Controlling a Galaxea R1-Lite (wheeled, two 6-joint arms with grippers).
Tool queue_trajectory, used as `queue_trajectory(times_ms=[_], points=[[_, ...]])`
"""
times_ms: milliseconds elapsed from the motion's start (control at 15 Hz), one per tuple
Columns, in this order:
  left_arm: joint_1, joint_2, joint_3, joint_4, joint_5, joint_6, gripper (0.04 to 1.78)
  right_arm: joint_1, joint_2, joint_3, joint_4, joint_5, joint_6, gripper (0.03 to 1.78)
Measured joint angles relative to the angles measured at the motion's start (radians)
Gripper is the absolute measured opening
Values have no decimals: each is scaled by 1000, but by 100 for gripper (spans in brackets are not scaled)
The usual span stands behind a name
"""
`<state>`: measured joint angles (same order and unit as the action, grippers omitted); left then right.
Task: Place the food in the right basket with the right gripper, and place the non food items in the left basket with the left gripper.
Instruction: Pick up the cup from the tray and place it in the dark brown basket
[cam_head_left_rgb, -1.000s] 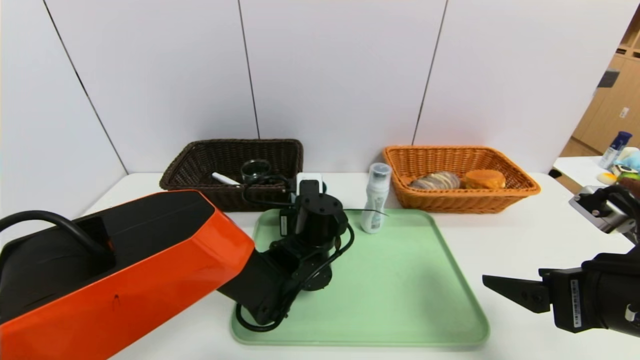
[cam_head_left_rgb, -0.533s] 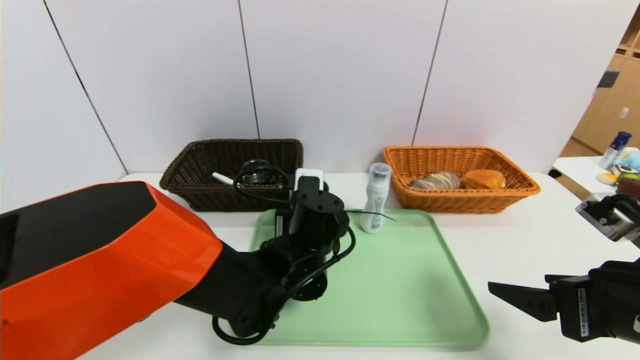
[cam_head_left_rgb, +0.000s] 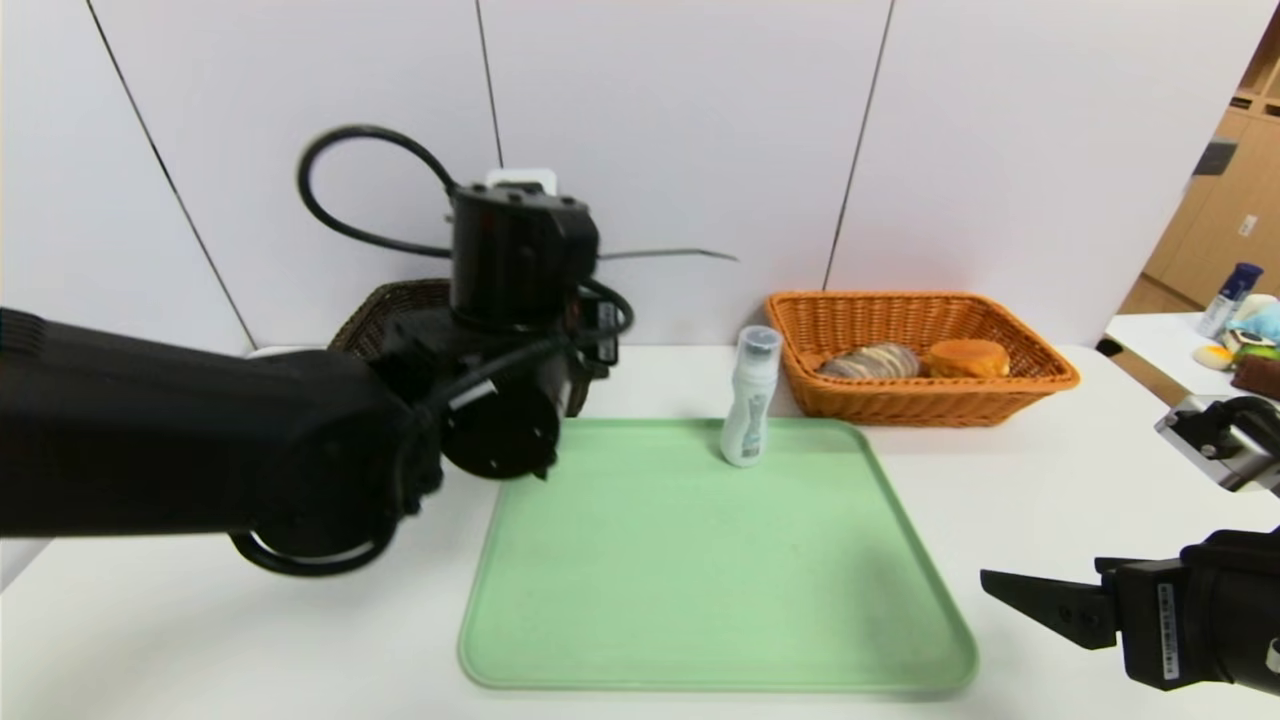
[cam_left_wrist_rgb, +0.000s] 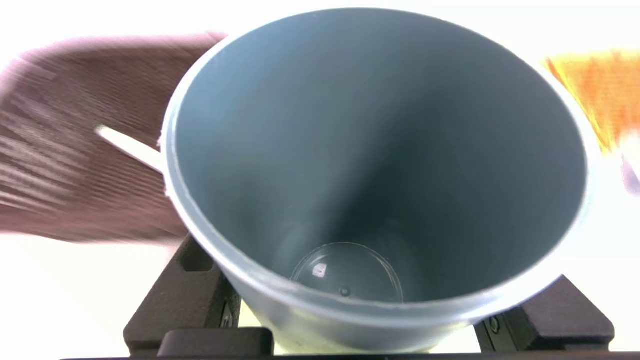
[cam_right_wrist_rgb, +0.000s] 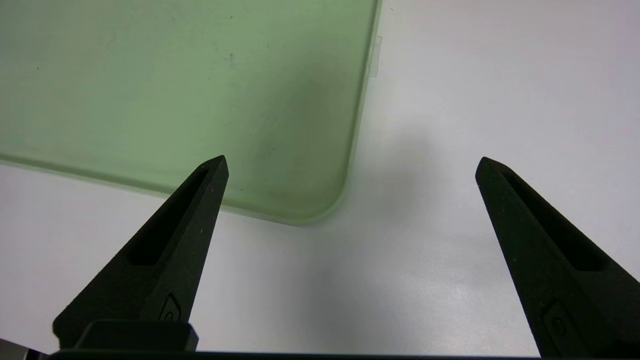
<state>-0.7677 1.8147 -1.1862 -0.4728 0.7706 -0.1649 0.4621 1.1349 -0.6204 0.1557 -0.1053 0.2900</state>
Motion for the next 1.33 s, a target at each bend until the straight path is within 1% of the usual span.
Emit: queue_trajectory(times_ms=[133,267,467,600,733,867,1067,1333], points=[[116,-46,-93,137,-20,-8,118,-1,3,0,0,5,0,171],[252,-65,-141,232,-71,-30,117,-1,6,0,-1,7,-1,171],[440,-37,-163,265,-169,-62,117,-1,8,0,-1,8,0,171],[515,15,-171,267,-241,-86,117,-1,11,0,-1,9,-1,171],[547,76,-196,267,-297,-110,117,0,15,0,-1,9,-3,171],[557,130,-248,267,-347,-119,117,0,17,1,-1,8,-3,171],[559,192,-313,272,-381,-116,117,-1,17,2,3,6,0,171],[559,249,-349,274,-385,-113,117,-1,16,16,-2,8,0,171]])
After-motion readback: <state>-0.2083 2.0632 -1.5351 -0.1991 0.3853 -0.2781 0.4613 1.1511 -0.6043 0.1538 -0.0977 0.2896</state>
